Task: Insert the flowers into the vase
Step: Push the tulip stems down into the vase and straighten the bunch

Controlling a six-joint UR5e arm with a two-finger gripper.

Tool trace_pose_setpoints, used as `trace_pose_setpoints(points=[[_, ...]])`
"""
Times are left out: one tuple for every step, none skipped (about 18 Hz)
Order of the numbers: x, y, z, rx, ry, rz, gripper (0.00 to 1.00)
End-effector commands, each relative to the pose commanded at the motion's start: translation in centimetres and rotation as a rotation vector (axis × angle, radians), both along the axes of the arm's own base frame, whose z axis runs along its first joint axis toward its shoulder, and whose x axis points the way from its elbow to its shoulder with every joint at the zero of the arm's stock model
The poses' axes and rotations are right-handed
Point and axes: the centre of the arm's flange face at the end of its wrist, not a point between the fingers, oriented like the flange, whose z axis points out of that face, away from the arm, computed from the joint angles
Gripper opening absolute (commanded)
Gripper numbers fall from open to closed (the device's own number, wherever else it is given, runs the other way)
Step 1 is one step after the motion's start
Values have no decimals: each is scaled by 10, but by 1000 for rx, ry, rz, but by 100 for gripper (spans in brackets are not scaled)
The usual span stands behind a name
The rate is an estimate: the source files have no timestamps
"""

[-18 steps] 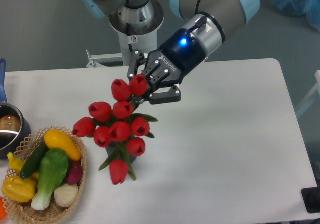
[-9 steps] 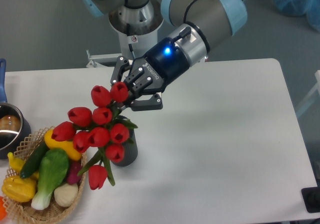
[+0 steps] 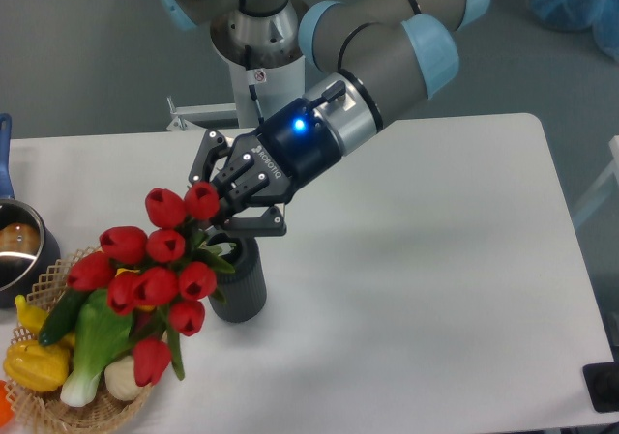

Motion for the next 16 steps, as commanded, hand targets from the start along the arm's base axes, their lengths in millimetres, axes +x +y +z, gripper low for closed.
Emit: trace_pose_setpoints(points=[[0,0,-3,-6,-1,2,0],[-1,0,-6,-10,-2,3,0],[0,1,-11,-12,-1,1,0],[1,0,-15,-11,2,-2,0],[3,-1,-20,-12,2,-4,0],[5,-2,-27,-17,0,-7,0],[8,-4,-37,-19,1,-10,0],[11,-6,-47,-15,11,-16,0],[14,-8,-55,-10,21,-22,0],[17,-11,-60,-6,29,-27,0],[20,-12,-65,-8,28,-29,0],[22,-14,-66,-7,29,-30,0],[22,-14,-67,-8,30,-30,0],[23,-15,-69,-10,28,-30,0],[23,-15,-73,-14,25,-30,0],[24,-16,-75,-14,25,-31,0]])
